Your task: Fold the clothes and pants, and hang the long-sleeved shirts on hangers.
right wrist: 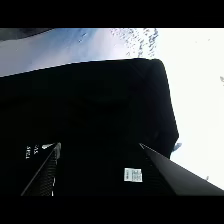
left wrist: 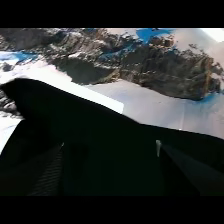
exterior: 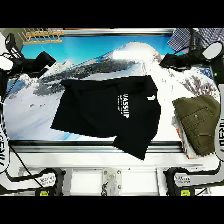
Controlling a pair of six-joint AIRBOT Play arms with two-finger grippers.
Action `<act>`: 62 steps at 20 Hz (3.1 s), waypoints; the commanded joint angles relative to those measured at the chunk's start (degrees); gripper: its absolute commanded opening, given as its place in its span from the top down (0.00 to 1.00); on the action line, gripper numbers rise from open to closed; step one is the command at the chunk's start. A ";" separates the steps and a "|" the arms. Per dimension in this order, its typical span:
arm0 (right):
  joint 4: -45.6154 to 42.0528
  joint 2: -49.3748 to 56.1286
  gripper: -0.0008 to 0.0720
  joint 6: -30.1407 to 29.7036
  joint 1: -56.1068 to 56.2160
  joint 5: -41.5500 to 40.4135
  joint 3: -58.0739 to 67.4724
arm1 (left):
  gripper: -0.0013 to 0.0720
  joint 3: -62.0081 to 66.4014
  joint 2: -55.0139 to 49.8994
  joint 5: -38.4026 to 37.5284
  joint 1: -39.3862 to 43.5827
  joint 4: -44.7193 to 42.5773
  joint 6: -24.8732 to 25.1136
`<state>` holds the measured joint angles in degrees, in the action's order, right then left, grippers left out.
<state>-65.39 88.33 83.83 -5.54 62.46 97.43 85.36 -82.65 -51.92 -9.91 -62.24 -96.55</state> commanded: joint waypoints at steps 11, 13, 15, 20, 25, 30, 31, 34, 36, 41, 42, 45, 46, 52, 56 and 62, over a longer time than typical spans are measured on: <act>-0.59 -23.82 0.40 -4.57 -2.82 4.96 -30.36 | 0.14 -56.72 25.68 2.21 -15.41 -5.07 -3.98; 1.36 -24.15 0.40 -4.57 -2.82 4.94 -32.28 | 0.14 -59.43 25.83 6.23 -16.00 -1.99 -3.98; 2.58 -24.13 0.40 -4.59 -2.82 4.79 -32.72 | 0.14 -58.90 23.58 6.62 -15.45 -2.21 -3.98; 2.67 -24.15 0.40 -4.57 -2.82 4.15 -32.72 | 0.14 -53.53 14.99 6.27 -13.00 -2.10 -3.98; 2.58 -24.15 0.40 -4.57 -2.97 4.28 -32.74 | 0.26 -50.23 11.63 6.73 -8.74 -2.25 -4.00; -0.11 -24.30 0.40 -4.59 -5.66 6.08 -33.90 | 0.97 -51.78 16.09 8.50 -8.79 -2.75 -3.63; -1.73 -24.33 0.40 -4.57 -6.73 6.69 -34.99 | 0.97 -52.09 18.03 8.55 -8.79 -2.78 -3.13; -3.41 -24.17 0.40 -4.55 -11.58 6.67 -42.07 | 0.97 -53.00 23.08 8.04 -8.76 -2.75 -1.14; -3.34 -22.97 0.37 -4.55 -14.05 4.96 -48.24 | 0.97 -53.05 25.11 7.43 -8.76 -2.75 -0.31; 9.66 -15.54 0.38 -11.50 -14.60 -0.33 -60.19 | 0.97 -53.05 27.23 7.67 -8.76 -2.73 -0.24; 13.70 -13.88 0.38 -14.29 -14.60 -0.35 -61.29 | 0.97 -53.07 27.21 7.54 -8.76 -2.75 -0.24; 19.82 -10.56 0.38 -17.53 -12.72 -0.76 -62.05 | 0.97 -53.05 27.23 7.54 -8.76 -2.71 -0.26; 19.82 -10.08 0.38 -17.49 -11.39 -1.29 -62.05 | 0.97 -53.05 27.23 7.50 -8.76 -2.71 -0.26; 20.22 -9.64 0.39 -17.64 -3.69 -1.81 -62.05 | 0.97 -53.05 27.23 7.43 -8.76 -2.67 -0.28; 19.76 -11.67 0.98 -19.19 -2.64 -1.01 -61.77 | 0.97 -52.94 27.41 6.08 -8.79 -2.69 -0.26; 6.99 -27.41 0.97 -16.11 -2.71 3.61 -42.82 | 0.97 -38.05 38.58 4.94 -8.76 -2.23 -0.28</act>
<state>-52.49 68.12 66.04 -8.38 63.75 44.75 39.44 -49.45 -46.54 -18.70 -64.84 -96.82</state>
